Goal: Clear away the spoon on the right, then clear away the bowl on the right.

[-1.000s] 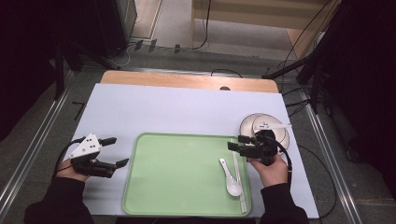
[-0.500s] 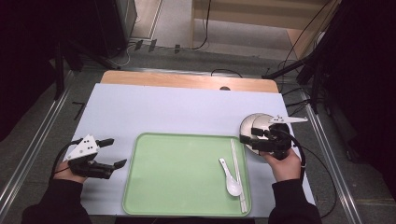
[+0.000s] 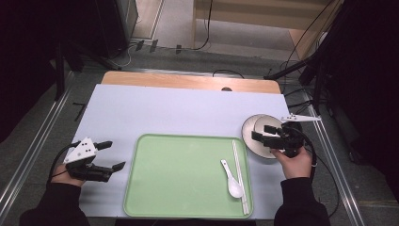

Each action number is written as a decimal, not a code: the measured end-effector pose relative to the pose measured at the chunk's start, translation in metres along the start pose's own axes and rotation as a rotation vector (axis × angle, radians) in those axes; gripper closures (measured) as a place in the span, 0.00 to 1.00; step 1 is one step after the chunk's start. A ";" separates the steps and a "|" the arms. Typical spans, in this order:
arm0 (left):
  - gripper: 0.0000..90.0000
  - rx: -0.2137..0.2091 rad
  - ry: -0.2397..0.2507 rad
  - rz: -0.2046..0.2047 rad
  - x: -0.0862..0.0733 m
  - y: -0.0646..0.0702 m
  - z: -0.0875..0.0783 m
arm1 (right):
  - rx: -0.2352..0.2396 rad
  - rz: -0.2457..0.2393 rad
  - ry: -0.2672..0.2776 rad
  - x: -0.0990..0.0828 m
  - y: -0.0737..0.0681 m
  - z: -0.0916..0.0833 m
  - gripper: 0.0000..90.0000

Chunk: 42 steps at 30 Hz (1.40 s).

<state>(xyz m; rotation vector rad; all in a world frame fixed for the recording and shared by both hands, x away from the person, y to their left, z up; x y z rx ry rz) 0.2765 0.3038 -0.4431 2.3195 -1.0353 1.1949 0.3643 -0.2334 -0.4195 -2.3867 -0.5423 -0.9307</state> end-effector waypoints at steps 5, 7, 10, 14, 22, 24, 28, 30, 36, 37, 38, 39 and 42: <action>0.15 -0.002 -0.003 0.004 0.000 0.000 0.000 | -0.028 -0.005 0.019 -0.002 0.012 -0.008 0.30; 0.15 -0.001 -0.004 0.005 0.000 0.001 0.000 | -0.037 -0.003 0.024 -0.003 0.016 -0.010 0.30; 0.15 -0.002 -0.003 0.005 0.000 0.000 0.000 | -0.049 0.020 0.030 -0.004 0.024 -0.014 0.30; 0.15 -0.001 -0.004 0.005 -0.001 0.000 -0.001 | -0.060 0.045 0.040 -0.006 0.032 -0.019 0.30; 0.15 0.000 -0.006 0.005 -0.001 0.001 -0.001 | -0.082 0.080 0.063 -0.008 0.047 -0.027 0.30; 0.15 0.000 -0.005 0.005 -0.001 0.001 -0.001 | -0.085 0.092 0.065 -0.009 0.051 -0.029 0.30; 0.15 -0.001 -0.005 0.006 0.000 0.001 -0.001 | -0.117 0.102 0.082 -0.011 0.059 -0.032 0.33; 0.15 0.000 -0.003 0.007 0.000 0.001 -0.001 | -0.130 0.111 0.077 -0.012 0.064 -0.032 0.33; 0.15 0.000 -0.005 0.007 0.000 0.002 -0.001 | -0.155 0.146 0.089 -0.016 0.078 -0.030 0.36; 0.15 0.000 -0.005 0.007 0.000 0.002 -0.001 | -0.152 0.156 0.089 -0.017 0.080 -0.029 0.37; 0.15 0.000 -0.006 0.007 0.000 0.001 -0.001 | -0.155 0.159 0.087 -0.017 0.082 -0.028 0.38; 0.15 0.000 -0.004 0.007 0.000 0.001 -0.001 | -0.161 0.157 0.085 -0.018 0.084 -0.026 0.39; 0.15 0.000 -0.004 0.007 0.000 0.001 -0.001 | -0.195 0.155 0.080 -0.019 0.088 -0.019 0.43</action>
Point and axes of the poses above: each handheld gripper's, and its own axes: z roughly forward along the jaws, x roughly out of its top, y roughly to its right, the point moved 4 cm from there along z, roughly forward along the jaws, and after that the axes turned 2 degrees about -y, right-handed, at the moved point
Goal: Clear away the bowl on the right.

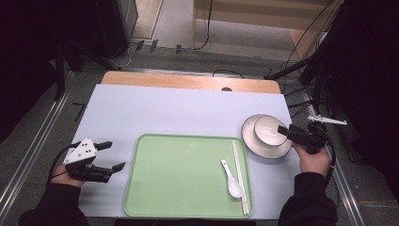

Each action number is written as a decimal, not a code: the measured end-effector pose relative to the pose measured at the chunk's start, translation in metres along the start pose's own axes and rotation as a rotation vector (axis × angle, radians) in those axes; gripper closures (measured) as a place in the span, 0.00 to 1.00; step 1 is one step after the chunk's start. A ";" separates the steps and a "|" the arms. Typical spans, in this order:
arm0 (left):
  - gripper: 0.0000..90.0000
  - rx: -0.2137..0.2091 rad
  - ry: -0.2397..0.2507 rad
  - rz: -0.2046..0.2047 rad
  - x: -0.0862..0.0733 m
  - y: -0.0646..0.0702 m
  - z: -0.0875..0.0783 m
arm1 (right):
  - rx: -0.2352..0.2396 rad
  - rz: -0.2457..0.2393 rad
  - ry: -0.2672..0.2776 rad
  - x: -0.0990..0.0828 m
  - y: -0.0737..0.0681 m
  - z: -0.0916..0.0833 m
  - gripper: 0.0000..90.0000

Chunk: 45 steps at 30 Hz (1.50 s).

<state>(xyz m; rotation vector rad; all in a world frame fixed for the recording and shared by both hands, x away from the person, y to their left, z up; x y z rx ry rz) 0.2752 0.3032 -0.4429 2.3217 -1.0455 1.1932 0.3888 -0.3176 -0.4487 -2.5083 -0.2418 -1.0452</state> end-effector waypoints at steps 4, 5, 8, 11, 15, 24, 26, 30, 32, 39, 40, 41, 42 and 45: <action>0.15 0.001 -0.004 0.002 0.000 -0.001 0.000 | -0.044 0.007 0.001 -0.005 0.001 0.012 0.53; 0.15 0.001 -0.003 0.000 0.000 -0.001 0.001 | -0.041 0.012 -0.002 -0.007 0.001 0.014 0.55; 0.15 -0.001 -0.002 0.005 0.001 -0.001 0.001 | -0.049 0.015 -0.016 -0.010 0.001 0.019 0.59; 0.15 -0.003 -0.002 0.007 0.001 0.000 0.002 | -0.054 0.029 -0.022 -0.013 0.003 0.021 0.63; 0.15 -0.004 -0.003 0.008 0.001 0.000 0.002 | -0.041 0.064 -0.027 -0.016 0.007 0.026 0.67; 0.15 -0.003 -0.005 0.009 0.002 0.000 0.002 | -0.046 0.096 -0.051 -0.020 0.010 0.040 0.75; 0.15 -0.005 -0.005 0.008 0.002 0.000 0.002 | -0.041 0.109 -0.044 -0.019 0.011 0.041 0.78; 0.15 -0.005 -0.004 0.009 0.001 0.000 0.003 | -0.032 0.132 -0.033 -0.019 0.012 0.041 0.80; 0.15 -0.004 -0.005 0.009 0.002 0.000 0.003 | -0.038 0.137 -0.034 -0.018 0.012 0.041 0.83; 0.15 -0.006 -0.003 0.009 0.002 0.000 0.002 | -0.059 0.133 -0.042 -0.015 0.011 0.041 0.88; 0.15 -0.006 -0.003 0.009 0.002 0.000 0.002 | -0.060 0.135 -0.041 -0.015 0.011 0.042 0.88; 0.15 -0.006 -0.003 0.009 0.002 0.000 0.002 | -0.058 0.137 -0.042 -0.015 0.011 0.041 0.88; 0.15 -0.006 -0.003 0.008 0.002 0.000 0.002 | -0.057 0.139 -0.042 -0.015 0.012 0.041 0.88; 0.15 -0.006 -0.001 0.008 0.002 0.000 0.002 | -0.048 0.152 -0.042 -0.015 0.013 0.041 0.88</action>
Point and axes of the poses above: each handheld gripper's, and its own axes: z roughly forward along the jaws, x roughly out of its top, y roughly to its right, the point moved 4 cm from there along z, roughly forward along the jaws, and after that the axes turned 2 degrees about -y, right-handed, at the moved point
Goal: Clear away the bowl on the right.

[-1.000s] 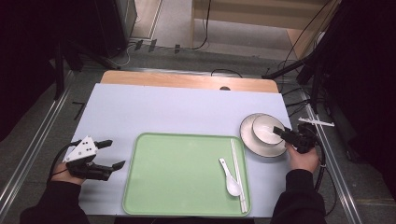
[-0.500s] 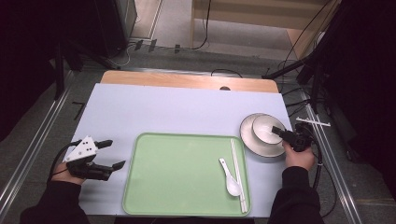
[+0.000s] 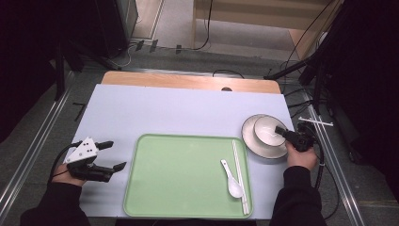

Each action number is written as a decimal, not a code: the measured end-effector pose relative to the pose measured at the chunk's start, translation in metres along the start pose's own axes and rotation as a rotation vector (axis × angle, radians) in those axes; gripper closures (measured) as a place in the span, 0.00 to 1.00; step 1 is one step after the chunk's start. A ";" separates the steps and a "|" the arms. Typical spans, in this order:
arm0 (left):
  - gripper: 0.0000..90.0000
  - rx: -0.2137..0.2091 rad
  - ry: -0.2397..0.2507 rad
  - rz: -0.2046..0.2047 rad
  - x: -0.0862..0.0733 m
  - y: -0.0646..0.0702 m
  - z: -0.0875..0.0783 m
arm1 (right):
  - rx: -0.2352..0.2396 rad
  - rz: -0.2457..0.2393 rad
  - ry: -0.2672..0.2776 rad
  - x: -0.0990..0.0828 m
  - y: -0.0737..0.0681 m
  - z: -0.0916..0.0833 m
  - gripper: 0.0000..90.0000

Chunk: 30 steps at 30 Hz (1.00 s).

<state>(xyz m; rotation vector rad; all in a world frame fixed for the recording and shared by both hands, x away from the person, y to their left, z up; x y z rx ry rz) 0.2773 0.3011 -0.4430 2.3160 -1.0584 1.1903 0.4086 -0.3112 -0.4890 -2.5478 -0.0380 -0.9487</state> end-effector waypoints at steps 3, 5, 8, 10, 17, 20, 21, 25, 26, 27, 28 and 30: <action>0.15 0.002 0.001 -0.001 0.000 0.000 0.000 | 0.029 0.036 0.008 0.000 0.002 0.000 0.89; 0.15 0.002 0.001 -0.001 0.000 0.000 0.000 | 0.030 0.040 0.008 0.000 0.003 -0.001 0.90; 0.15 0.004 -0.001 0.001 0.000 0.000 0.000 | 0.036 0.050 0.018 0.001 0.003 -0.003 0.91; 0.15 0.003 0.003 -0.001 0.000 0.000 0.000 | 0.038 0.053 0.011 0.000 0.003 -0.003 0.91; 0.15 0.004 0.003 -0.002 0.000 -0.001 0.000 | 0.065 0.070 0.026 0.003 0.001 -0.006 0.91; 0.15 0.004 0.002 -0.001 0.001 -0.001 0.000 | 0.071 0.054 0.038 0.006 -0.002 -0.011 0.91; 0.15 0.005 0.002 -0.001 0.001 0.000 0.000 | 0.071 0.050 0.037 0.007 -0.004 -0.012 0.91; 0.15 0.006 0.003 -0.001 0.001 0.000 0.000 | 0.094 0.035 0.031 0.009 -0.012 -0.015 0.91; 0.15 0.007 0.003 -0.001 0.001 -0.001 0.000 | 0.109 0.035 0.030 0.009 -0.014 -0.015 0.91; 0.15 0.007 0.003 -0.001 0.001 -0.001 0.000 | 0.122 0.033 0.028 0.010 -0.016 -0.015 0.91; 0.15 0.007 0.003 -0.002 0.001 -0.001 0.000 | 0.130 0.030 0.026 0.010 -0.019 -0.016 0.91; 0.15 0.007 0.002 -0.002 0.001 -0.001 -0.001 | 0.137 0.020 0.021 0.010 -0.024 -0.016 0.91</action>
Point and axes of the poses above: each handheld gripper's, and its own axes: z roughly forward along the jaws, x roughly out of its top, y roughly to its right, the point moved 4 cm from there along z, roughly forward along the jaws, and after that the axes turned 2 degrees about -y, right-handed, at the moved point
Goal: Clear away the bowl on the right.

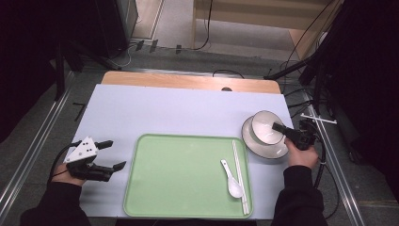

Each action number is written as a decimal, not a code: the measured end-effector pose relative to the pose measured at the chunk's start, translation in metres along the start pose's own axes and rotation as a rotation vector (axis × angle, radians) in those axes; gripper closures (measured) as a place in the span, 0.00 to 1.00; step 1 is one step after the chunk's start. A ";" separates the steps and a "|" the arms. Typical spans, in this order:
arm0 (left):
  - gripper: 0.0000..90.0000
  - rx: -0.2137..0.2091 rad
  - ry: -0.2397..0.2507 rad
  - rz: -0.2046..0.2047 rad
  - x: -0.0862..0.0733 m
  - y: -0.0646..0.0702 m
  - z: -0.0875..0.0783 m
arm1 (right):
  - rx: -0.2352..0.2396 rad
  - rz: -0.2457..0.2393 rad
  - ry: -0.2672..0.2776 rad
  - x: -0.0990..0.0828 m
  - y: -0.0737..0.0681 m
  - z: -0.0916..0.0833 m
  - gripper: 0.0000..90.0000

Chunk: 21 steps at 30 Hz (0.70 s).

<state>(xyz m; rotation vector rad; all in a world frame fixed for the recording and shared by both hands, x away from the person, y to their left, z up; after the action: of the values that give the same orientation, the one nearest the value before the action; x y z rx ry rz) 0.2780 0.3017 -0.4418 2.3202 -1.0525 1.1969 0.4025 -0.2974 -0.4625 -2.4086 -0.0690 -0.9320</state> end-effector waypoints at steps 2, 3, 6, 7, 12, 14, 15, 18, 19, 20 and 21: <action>0.15 -0.001 0.002 -0.001 0.000 0.000 0.000 | 0.006 -0.011 -0.012 0.000 -0.005 0.001 0.91; 0.15 0.000 0.003 -0.002 0.000 0.000 0.000 | 0.009 -0.021 -0.017 0.000 -0.008 0.001 0.91; 0.15 0.000 0.002 -0.002 0.000 0.000 0.000 | 0.025 -0.038 -0.033 0.000 -0.016 0.002 0.91; 0.15 0.000 0.002 -0.003 0.000 0.000 0.000 | 0.032 -0.046 -0.037 -0.001 -0.019 0.002 0.91; 0.15 -0.001 0.004 -0.004 0.000 -0.001 -0.001 | 0.068 -0.074 -0.067 -0.003 -0.033 0.004 0.91; 0.15 -0.001 0.005 -0.004 0.000 -0.001 -0.001 | 0.076 -0.080 -0.076 -0.005 -0.038 0.004 0.91; 0.15 -0.001 0.004 -0.003 0.000 -0.001 0.000 | 0.081 -0.088 -0.081 -0.005 -0.041 0.004 0.91; 0.15 -0.001 0.004 -0.002 0.001 -0.001 0.000 | 0.096 -0.103 -0.090 -0.007 -0.049 0.005 0.91; 0.15 -0.001 0.004 -0.001 0.001 -0.001 0.000 | 0.104 -0.108 -0.094 -0.008 -0.052 0.005 0.91; 0.15 -0.001 0.004 -0.002 0.001 -0.001 0.000 | 0.109 -0.114 -0.100 -0.009 -0.055 0.005 0.91; 0.15 -0.001 0.004 -0.002 0.001 -0.001 0.000 | 0.113 -0.121 -0.103 -0.010 -0.058 0.005 0.91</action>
<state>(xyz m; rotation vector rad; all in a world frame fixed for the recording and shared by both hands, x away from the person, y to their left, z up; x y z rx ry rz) 0.2791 0.3021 -0.4413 2.3167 -1.0484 1.1997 0.3846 -0.2444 -0.4446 -2.3668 -0.3015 -0.8330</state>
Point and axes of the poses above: each handheld gripper's, and its own axes: z roughly forward along the jaws, x roughly out of its top, y roughly to its right, the point moved 4 cm from there along z, roughly forward along the jaws, and after that the axes turned 2 degrees about -y, right-handed, at the moved point
